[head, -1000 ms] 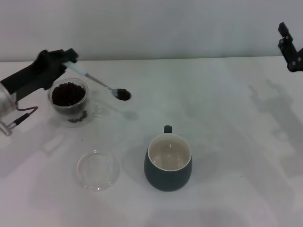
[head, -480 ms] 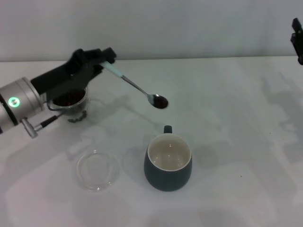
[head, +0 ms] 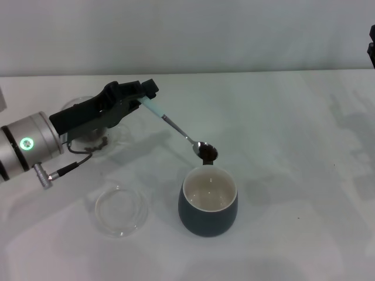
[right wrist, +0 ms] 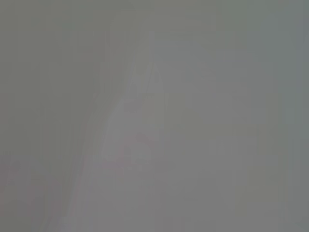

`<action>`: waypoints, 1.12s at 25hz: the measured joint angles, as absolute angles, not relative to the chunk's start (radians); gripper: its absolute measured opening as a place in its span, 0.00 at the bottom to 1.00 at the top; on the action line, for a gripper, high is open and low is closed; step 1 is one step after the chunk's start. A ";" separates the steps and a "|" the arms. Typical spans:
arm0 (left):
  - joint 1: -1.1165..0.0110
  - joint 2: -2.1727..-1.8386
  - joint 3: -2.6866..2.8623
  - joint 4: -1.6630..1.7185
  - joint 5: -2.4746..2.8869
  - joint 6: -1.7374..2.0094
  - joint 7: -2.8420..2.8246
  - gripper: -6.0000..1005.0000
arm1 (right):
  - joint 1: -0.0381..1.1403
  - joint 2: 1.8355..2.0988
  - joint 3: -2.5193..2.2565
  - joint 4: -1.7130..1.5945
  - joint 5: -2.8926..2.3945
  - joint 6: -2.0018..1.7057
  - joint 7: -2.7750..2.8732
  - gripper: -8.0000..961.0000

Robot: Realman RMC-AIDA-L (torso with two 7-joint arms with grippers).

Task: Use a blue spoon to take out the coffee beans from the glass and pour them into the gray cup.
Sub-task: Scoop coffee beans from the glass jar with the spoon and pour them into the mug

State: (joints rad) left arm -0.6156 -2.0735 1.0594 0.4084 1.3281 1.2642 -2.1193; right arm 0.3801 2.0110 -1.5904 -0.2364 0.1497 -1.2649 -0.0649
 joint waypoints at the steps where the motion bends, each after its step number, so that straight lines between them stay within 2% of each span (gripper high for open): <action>1: -0.616 -2.073 1.059 0.408 1.328 1.264 -2.119 0.14 | 0.380 2.011 -1.590 -0.236 0.150 -1.261 -0.065 0.60; 9: -0.598 -2.070 1.062 0.499 1.425 1.257 -2.182 0.14 | 0.380 2.011 -1.587 -0.237 0.151 -1.243 -0.064 0.60; 22: -0.646 -2.062 1.061 0.599 1.612 1.243 -2.287 0.14 | 0.380 2.011 -1.586 -0.239 0.180 -1.238 -0.064 0.60; 28: -0.634 -2.067 1.061 0.674 1.695 1.244 -2.308 0.14 | 0.380 2.011 -1.586 -0.242 0.180 -1.238 -0.063 0.60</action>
State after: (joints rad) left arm -0.6337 -2.0666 1.0613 0.6740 1.6950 1.2443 -2.3085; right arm 0.3804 2.0110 -1.5860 -0.2420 0.1802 -1.2377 -0.0632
